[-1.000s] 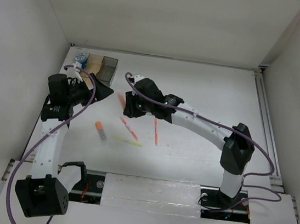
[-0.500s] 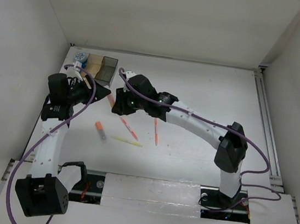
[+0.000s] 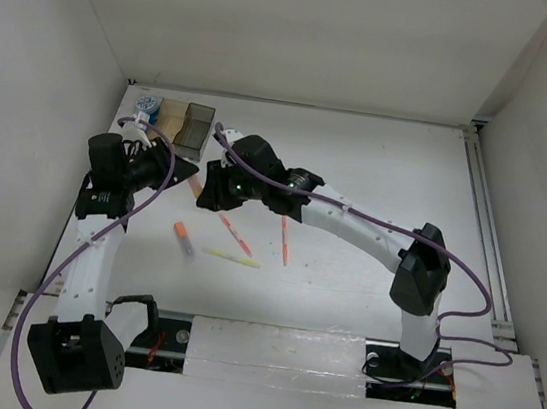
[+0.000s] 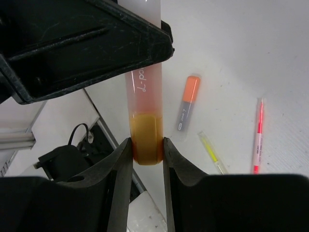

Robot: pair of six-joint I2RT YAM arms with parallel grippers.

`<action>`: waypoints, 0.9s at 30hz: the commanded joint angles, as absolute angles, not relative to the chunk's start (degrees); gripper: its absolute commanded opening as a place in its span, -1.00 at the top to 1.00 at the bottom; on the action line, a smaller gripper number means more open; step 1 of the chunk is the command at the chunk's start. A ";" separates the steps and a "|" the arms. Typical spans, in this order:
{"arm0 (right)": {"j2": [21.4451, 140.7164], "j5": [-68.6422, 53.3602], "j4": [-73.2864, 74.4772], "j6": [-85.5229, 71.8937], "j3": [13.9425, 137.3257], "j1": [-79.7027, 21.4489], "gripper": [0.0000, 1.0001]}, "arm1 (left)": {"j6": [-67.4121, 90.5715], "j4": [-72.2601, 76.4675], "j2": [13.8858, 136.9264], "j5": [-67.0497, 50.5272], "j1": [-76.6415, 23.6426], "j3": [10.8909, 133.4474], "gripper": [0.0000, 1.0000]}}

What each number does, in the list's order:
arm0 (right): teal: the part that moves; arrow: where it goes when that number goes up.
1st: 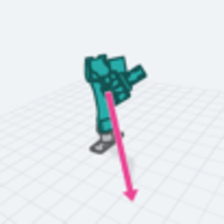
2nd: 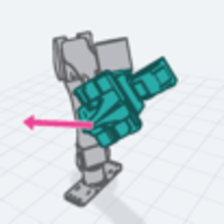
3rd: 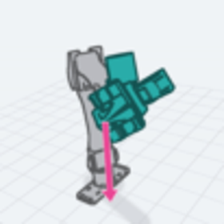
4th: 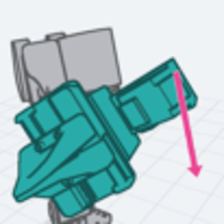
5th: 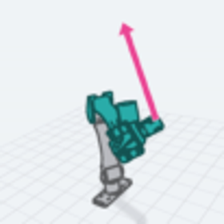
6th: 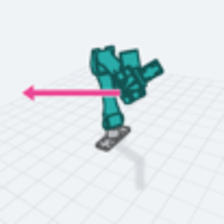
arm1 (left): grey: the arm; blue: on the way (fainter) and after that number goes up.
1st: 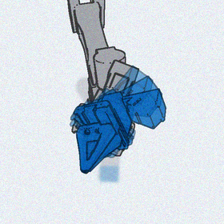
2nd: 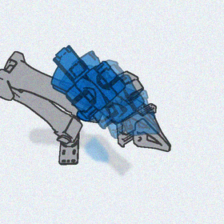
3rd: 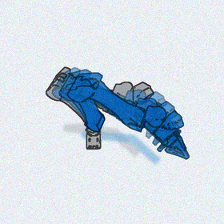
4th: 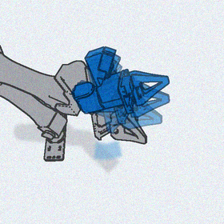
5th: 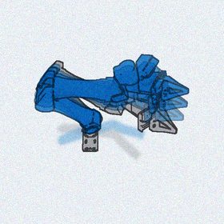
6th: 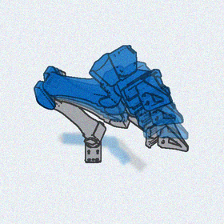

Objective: Sort the stationery into containers
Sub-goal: Place the pen in the storage box.

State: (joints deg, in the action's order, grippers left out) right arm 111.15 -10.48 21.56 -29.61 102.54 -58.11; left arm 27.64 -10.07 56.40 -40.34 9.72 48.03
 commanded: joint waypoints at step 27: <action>84.13 2.20 13.63 -29.71 72.10 -58.53 -0.98 | 19.08 -23.02 91.35 -6.17 9.58 90.33 1.00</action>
State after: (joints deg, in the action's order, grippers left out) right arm 91.79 -0.75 17.47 -29.63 75.99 -57.95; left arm 22.85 -19.66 84.25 -15.57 9.45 81.93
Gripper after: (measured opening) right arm 0.991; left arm 0.121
